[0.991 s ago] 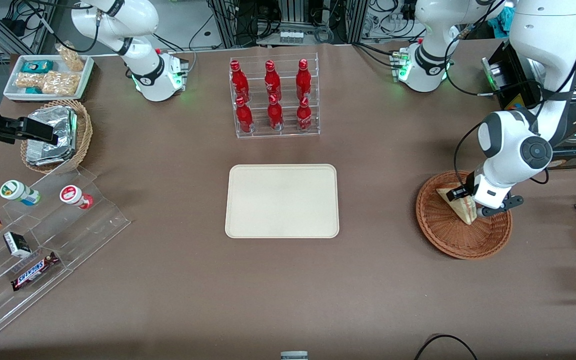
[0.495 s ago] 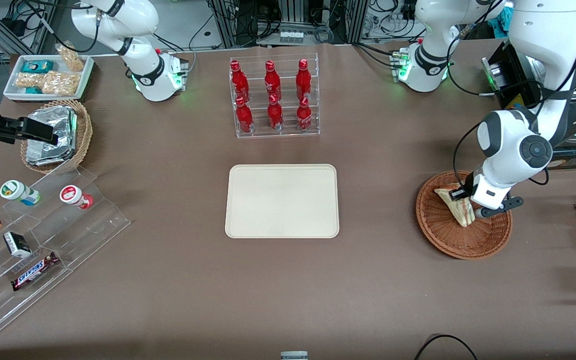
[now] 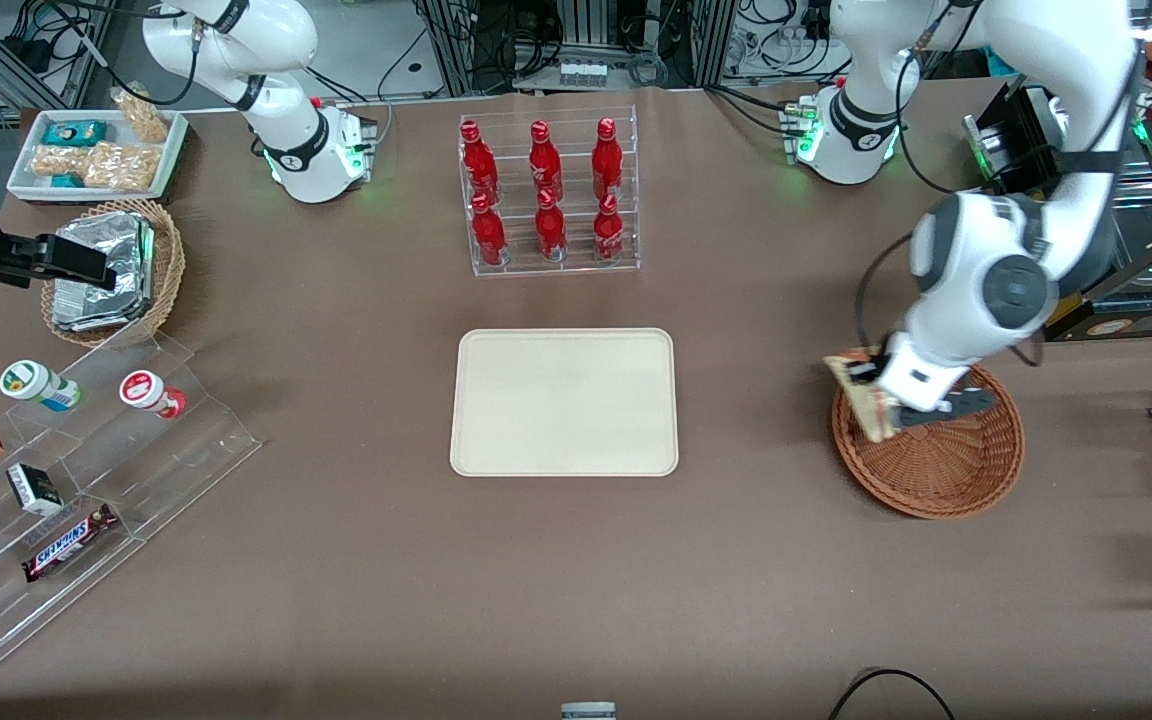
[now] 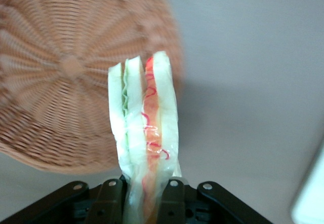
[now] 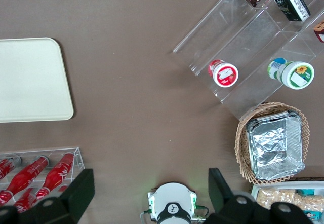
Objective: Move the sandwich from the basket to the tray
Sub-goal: 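Carry the sandwich with the left gripper over the cream tray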
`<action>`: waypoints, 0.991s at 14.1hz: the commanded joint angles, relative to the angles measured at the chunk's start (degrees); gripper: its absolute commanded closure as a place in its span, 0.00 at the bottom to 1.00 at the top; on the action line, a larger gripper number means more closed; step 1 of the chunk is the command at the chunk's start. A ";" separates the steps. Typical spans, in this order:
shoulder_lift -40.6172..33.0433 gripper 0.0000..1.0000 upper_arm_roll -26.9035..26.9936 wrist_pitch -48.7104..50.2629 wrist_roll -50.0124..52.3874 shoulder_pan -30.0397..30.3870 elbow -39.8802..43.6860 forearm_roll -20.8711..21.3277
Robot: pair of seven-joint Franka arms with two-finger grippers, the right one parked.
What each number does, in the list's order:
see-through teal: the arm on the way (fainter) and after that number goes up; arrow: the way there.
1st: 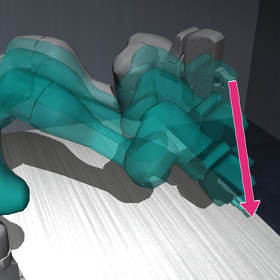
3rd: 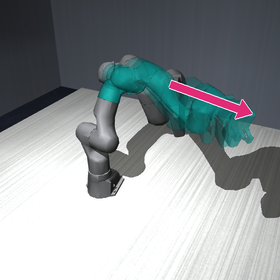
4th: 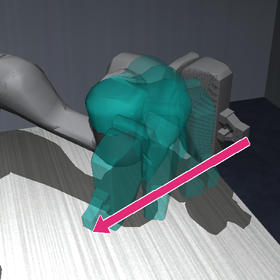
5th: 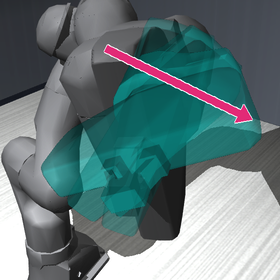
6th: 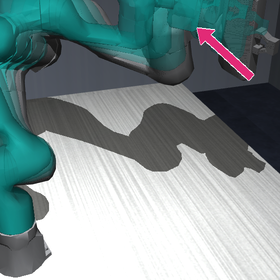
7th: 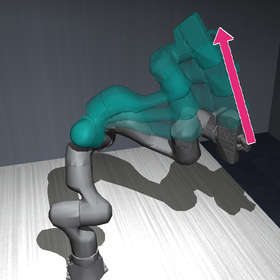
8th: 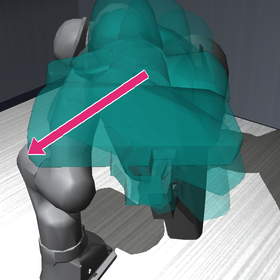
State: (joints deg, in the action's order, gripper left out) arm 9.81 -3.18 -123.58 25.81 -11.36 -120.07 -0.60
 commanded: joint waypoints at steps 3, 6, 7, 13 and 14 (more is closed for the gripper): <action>3.81 0.83 0.55 3.60 10.20 -12.43 6.68 -0.10; 8.37 0.79 0.55 3.43 14.07 -18.50 10.64 -0.19; 10.91 0.79 0.55 3.52 17.48 -20.17 13.26 -0.10; 21.11 0.79 -0.32 3.69 20.95 -25.02 26.00 -0.19; 22.44 0.78 -0.94 4.04 20.51 -25.02 27.94 -0.10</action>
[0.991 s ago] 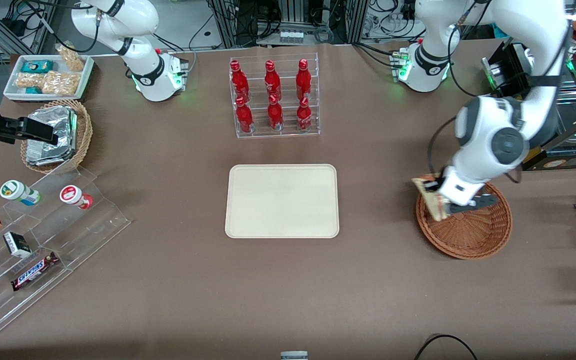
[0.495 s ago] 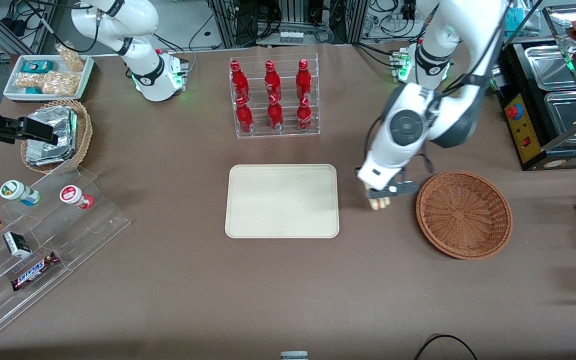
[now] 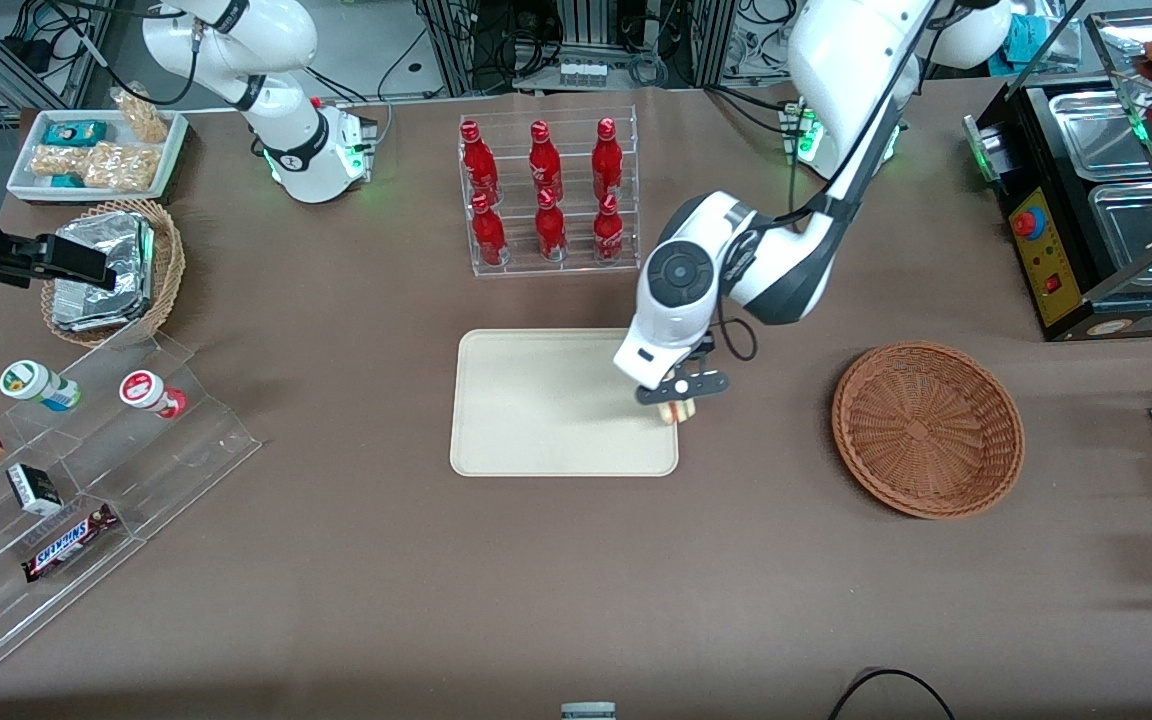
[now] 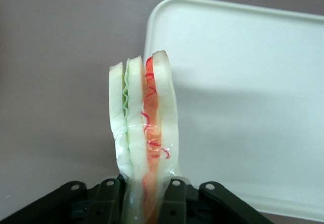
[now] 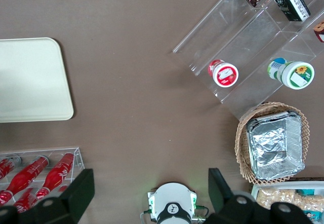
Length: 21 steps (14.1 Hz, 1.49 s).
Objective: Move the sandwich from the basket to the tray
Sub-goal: 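Carry the sandwich with the left gripper over the cream tray, then lower the sandwich onto the tray and open the left gripper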
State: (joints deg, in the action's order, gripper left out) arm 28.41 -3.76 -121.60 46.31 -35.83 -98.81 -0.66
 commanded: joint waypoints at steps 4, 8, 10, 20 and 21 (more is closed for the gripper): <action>7.96 0.78 -2.74 6.80 -8.87 -0.64 13.97 -1.52; 12.02 0.73 -4.59 7.70 -14.12 -1.78 19.44 -0.92; 12.55 0.70 -4.59 7.70 -16.59 -2.49 19.53 -0.66; 21.25 0.67 -4.59 7.61 -10.90 -5.47 26.56 -0.57; 21.86 0.67 -4.59 7.61 -10.28 -5.65 27.09 -0.57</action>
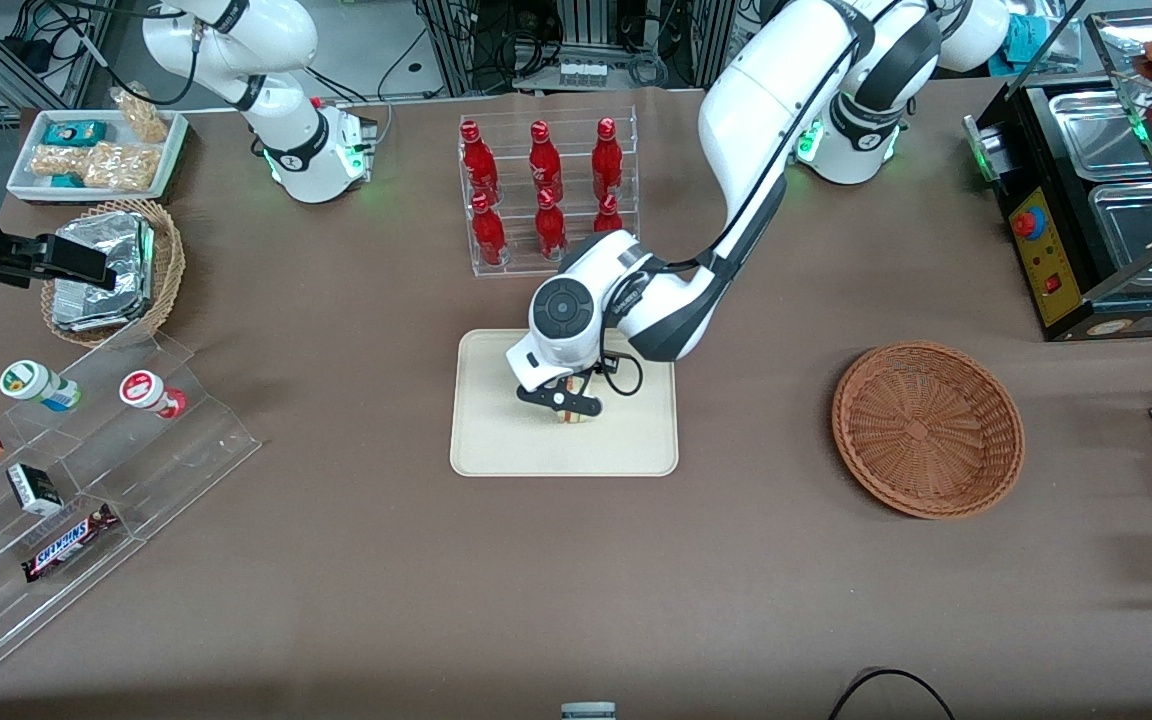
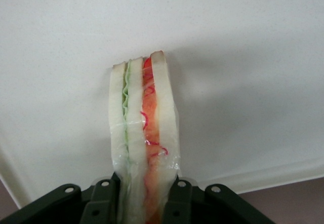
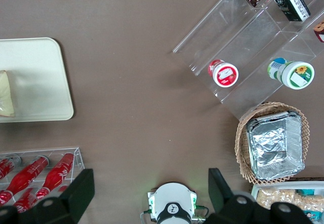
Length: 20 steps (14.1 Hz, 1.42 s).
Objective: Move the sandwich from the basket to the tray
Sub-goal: 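Lower the sandwich onto the tray and open the left gripper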
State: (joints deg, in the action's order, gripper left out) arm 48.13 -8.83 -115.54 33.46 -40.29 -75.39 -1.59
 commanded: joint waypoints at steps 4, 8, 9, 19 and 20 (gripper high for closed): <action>2.32 0.38 0.56 1.54 2.67 -1.19 3.76 0.36; 2.06 0.00 0.65 1.63 2.58 -1.10 3.76 0.36; 2.06 0.00 0.65 1.63 2.58 -1.10 3.76 0.36; -7.59 0.00 0.83 10.06 2.14 4.77 3.67 0.01; -9.79 0.00 0.83 11.81 2.05 6.18 3.59 0.36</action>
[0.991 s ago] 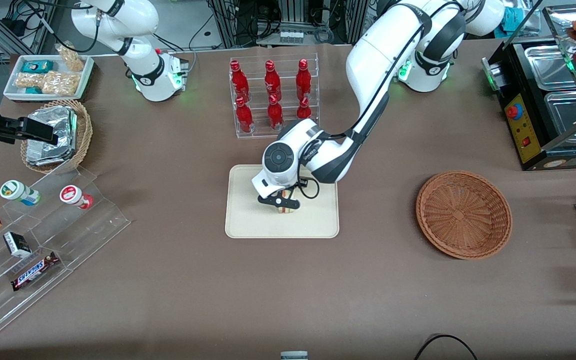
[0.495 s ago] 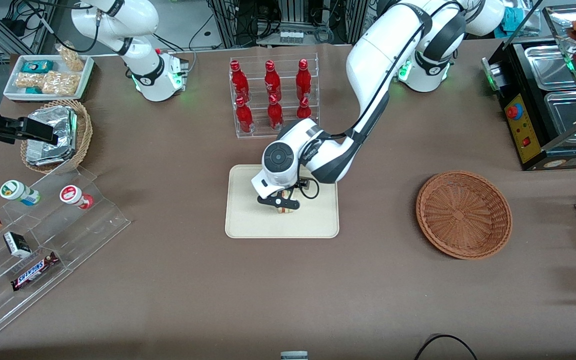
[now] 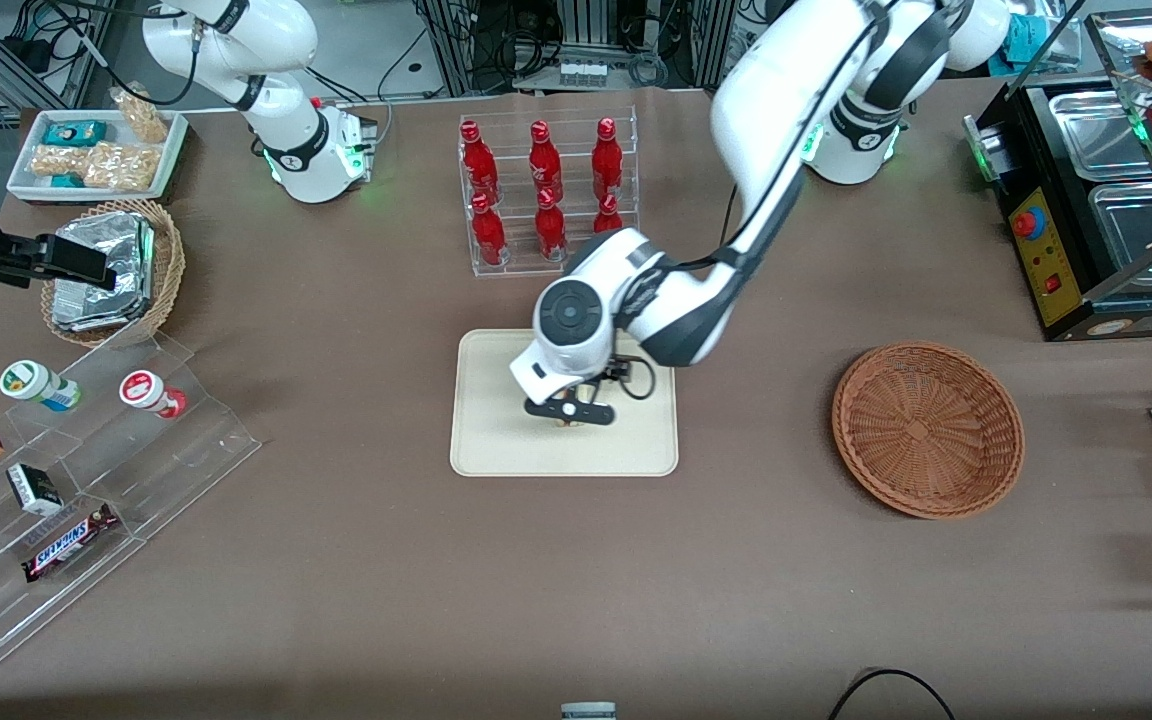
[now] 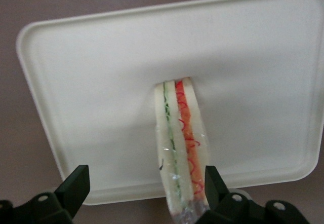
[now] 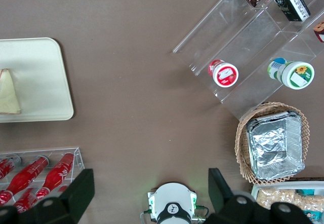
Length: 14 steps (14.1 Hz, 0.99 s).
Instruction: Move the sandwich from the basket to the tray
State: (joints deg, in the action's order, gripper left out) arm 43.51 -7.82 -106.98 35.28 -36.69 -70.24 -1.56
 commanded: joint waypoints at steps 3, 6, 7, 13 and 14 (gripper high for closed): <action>-12.37 0.00 -0.09 10.54 0.14 6.00 -3.49 0.59; -22.38 0.00 0.00 18.71 -6.49 12.94 -8.59 0.59; -24.41 0.00 0.09 22.31 -12.37 15.48 -8.77 0.76; -34.18 0.00 0.17 36.39 -23.68 31.31 -8.95 5.32; -35.58 0.00 0.09 37.97 -23.77 33.42 -8.95 5.51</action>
State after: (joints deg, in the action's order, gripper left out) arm 11.68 -6.82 -70.89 11.75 -6.58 -76.58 2.74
